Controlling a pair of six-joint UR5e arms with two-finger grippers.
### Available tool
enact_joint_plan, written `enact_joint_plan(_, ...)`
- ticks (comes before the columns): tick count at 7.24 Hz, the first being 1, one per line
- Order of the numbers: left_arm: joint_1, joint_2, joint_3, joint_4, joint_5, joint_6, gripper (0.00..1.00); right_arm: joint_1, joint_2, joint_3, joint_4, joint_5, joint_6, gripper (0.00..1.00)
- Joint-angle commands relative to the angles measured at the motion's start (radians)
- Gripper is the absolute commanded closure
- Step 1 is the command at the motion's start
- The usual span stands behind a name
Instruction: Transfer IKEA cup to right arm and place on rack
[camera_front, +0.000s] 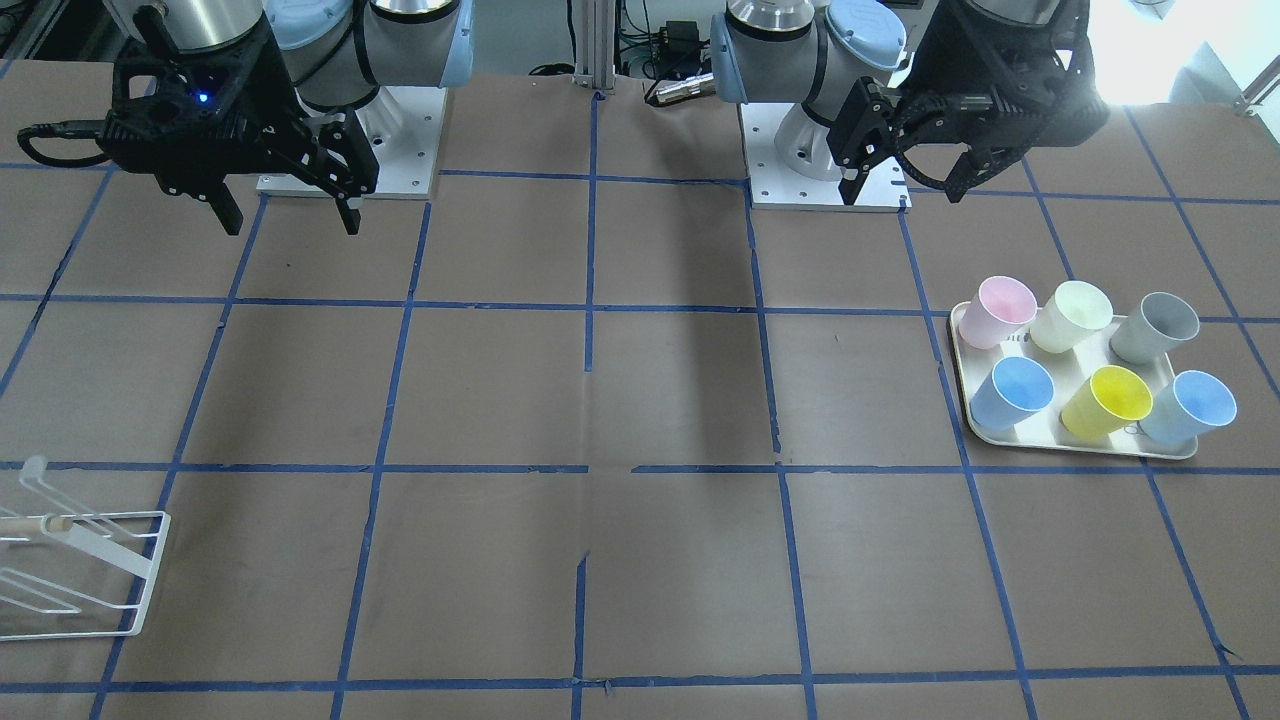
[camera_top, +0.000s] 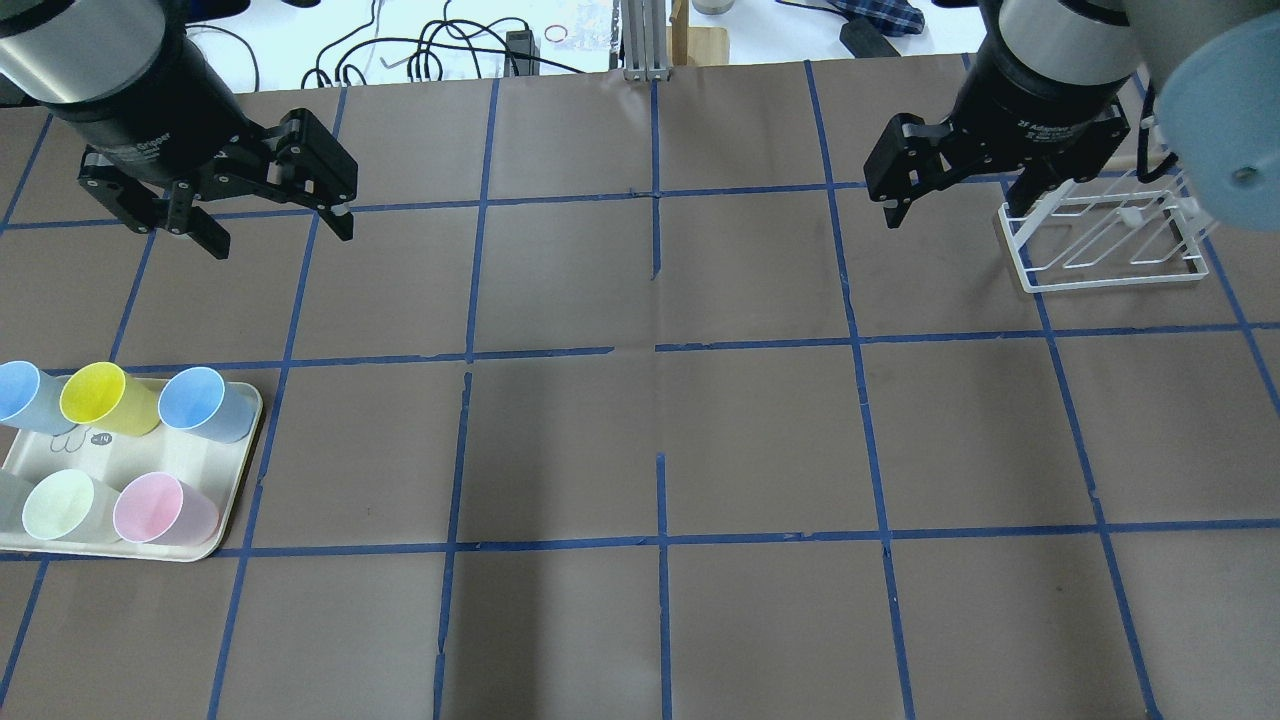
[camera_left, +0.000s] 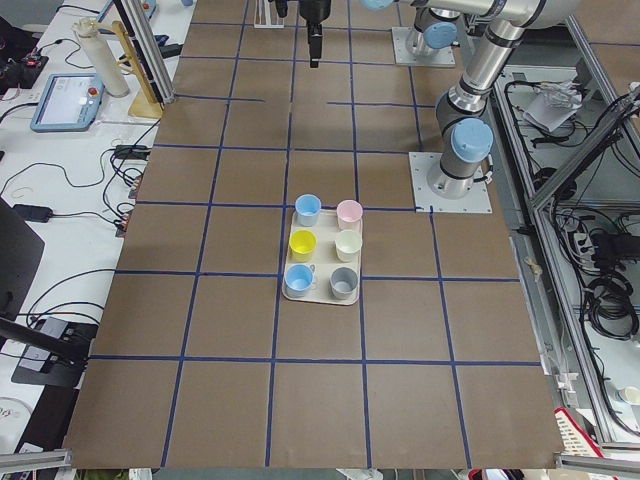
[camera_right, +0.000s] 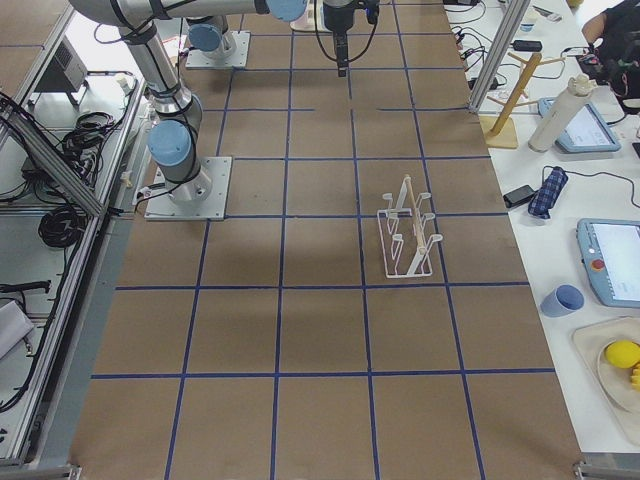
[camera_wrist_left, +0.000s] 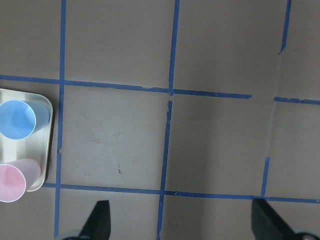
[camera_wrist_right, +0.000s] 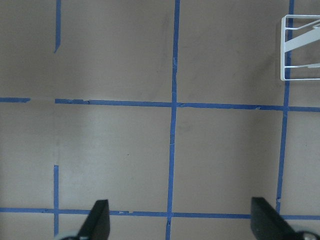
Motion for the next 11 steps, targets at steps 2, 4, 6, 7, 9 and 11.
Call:
enact_joint_plan(2,0.001,-0.010,0.017,-0.026,0.039,0.004,0.00,0.001,0.000,-0.001,0.000,0.001,0.001,0.00)
enact_joint_plan(4,-0.004,-0.013,-0.005,-0.013,0.056,0.005,0.00,-0.001,0.000,-0.001,0.000,-0.001,0.001,0.00)
enact_joint_plan(6,0.002,-0.030,0.007,-0.010,0.056,0.013,0.00,0.001,0.000,-0.001,0.000,-0.001,0.001,0.00)
enact_joint_plan(7,0.017,-0.029,-0.011,-0.009,0.052,0.092,0.00,-0.001,-0.002,-0.001,0.002,-0.002,0.001,0.00)
enact_joint_plan(9,0.138,-0.038,-0.011,0.004,0.042,0.169,0.00,-0.001,-0.002,-0.003,0.000,-0.002,0.000,0.00)
enact_joint_plan(11,0.253,-0.053,-0.013,0.004,0.042,0.305,0.00,-0.001,-0.005,-0.001,0.002,-0.002,0.000,0.00)
